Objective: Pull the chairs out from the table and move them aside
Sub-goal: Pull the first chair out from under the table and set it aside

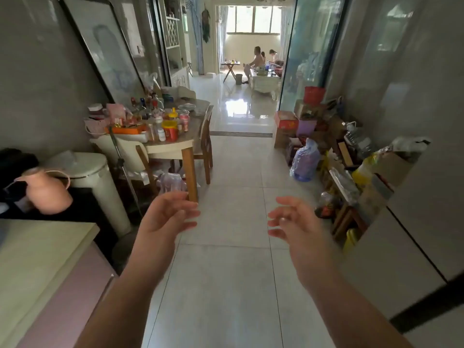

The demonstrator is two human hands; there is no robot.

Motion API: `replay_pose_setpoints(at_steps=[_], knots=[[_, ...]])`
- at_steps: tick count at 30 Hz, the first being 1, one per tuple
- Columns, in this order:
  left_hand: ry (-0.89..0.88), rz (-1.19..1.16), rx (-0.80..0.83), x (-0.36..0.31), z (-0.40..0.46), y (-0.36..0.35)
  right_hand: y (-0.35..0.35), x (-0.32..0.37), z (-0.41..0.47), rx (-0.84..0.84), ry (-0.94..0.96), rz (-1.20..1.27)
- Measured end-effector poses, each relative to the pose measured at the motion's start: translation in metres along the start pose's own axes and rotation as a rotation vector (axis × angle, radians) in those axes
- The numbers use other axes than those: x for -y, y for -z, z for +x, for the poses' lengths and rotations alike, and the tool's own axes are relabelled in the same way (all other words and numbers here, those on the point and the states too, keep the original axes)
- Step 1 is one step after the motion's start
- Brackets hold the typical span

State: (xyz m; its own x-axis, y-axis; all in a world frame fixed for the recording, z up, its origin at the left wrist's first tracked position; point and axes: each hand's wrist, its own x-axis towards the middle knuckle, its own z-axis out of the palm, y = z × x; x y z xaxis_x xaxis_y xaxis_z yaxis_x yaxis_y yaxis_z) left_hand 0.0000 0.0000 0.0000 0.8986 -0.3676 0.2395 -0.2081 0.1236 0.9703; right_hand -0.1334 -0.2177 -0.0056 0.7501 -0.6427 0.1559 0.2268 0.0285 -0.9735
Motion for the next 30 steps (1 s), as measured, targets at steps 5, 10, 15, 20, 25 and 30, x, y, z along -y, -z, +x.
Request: replay_pose_setpoints(at_steps=[5, 10, 15, 20, 25, 30], knots=[[0.105, 0.035, 0.053, 0.035, 0.114, -0.013, -0.030, -0.017, 0.103, -0.037, -0.086, -0.071], [0.108, 0.015, 0.027, 0.056, 0.228, -0.036, -0.045, -0.019, 0.203, -0.061, -0.036, -0.066], [0.121, 0.012, 0.059, 0.085, 0.328, -0.075, -0.026, -0.036, 0.290, -0.090, -0.029, -0.104], [0.129, 0.013, 0.063, 0.127, 0.446, -0.140, 0.006, -0.069, 0.409, -0.112, -0.025, -0.111], [0.171, 0.014, -0.002, 0.148, 0.576, -0.203, 0.034, -0.081, 0.564, -0.146, -0.048, -0.126], [0.144, 0.042, -0.045, 0.167, 0.693, -0.234, 0.022, -0.089, 0.720, -0.129, -0.030, -0.124]])
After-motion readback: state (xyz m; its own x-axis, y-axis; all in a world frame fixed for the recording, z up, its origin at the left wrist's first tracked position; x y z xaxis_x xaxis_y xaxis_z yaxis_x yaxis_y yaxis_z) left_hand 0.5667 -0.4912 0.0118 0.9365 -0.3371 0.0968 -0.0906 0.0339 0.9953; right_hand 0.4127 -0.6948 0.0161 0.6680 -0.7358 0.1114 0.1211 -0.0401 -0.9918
